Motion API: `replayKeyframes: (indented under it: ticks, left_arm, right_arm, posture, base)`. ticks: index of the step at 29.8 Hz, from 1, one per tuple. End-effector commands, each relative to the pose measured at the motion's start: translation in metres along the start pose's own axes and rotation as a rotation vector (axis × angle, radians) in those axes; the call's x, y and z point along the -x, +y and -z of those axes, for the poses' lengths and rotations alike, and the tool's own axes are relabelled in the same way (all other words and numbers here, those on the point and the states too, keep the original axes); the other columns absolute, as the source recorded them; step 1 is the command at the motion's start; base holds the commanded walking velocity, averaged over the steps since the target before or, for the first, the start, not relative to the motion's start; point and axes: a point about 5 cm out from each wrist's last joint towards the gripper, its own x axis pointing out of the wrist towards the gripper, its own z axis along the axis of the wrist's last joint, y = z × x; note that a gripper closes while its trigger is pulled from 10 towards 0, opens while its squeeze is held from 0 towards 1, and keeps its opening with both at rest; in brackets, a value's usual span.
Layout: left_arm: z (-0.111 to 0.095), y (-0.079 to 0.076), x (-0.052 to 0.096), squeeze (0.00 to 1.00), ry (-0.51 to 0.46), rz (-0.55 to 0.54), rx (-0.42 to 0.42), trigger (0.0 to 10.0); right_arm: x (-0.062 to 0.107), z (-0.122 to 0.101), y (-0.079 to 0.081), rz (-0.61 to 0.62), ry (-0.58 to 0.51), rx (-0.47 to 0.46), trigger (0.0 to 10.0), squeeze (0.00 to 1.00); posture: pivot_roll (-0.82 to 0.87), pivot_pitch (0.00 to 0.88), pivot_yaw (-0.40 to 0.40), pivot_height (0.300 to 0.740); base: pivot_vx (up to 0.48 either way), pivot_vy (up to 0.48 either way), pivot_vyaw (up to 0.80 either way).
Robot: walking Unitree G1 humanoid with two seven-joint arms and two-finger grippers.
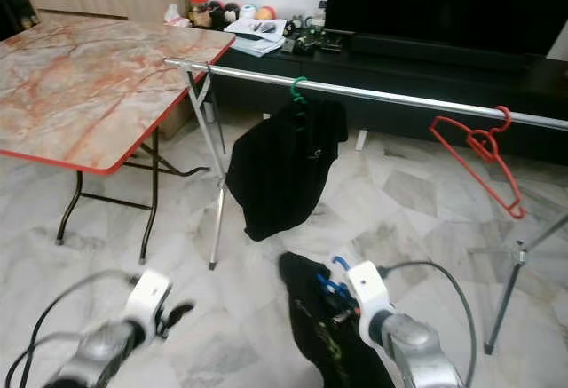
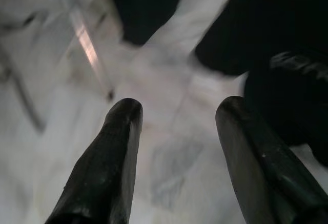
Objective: Hang hanger
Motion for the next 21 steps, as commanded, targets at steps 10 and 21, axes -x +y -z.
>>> replayKeyframes:
  ticks: [10, 21]
  left_arm:
    - [-0.018, -0.024, -0.008, 0.0, -0.023, 0.287, -0.188, 10.0]
    - [-0.019, -0.018, -0.01, 0.0, 0.032, 0.299, -0.259, 10.0]
  right_arm:
    - [0.015, -0.029, 0.001, -0.2, -0.01, 0.25, 10.0, 0.0]
    - [0.029, -0.05, 0.012, -0.343, -0.038, 0.364, 10.0, 0.0]
  posture:
    - [0.02, 0.046, -0.037, 0.74]
    - [0.01, 0.041, -0.035, 0.74]
  base:
    - [0.0, 0.0, 0.0]
    - [0.0, 0.0, 0.0]
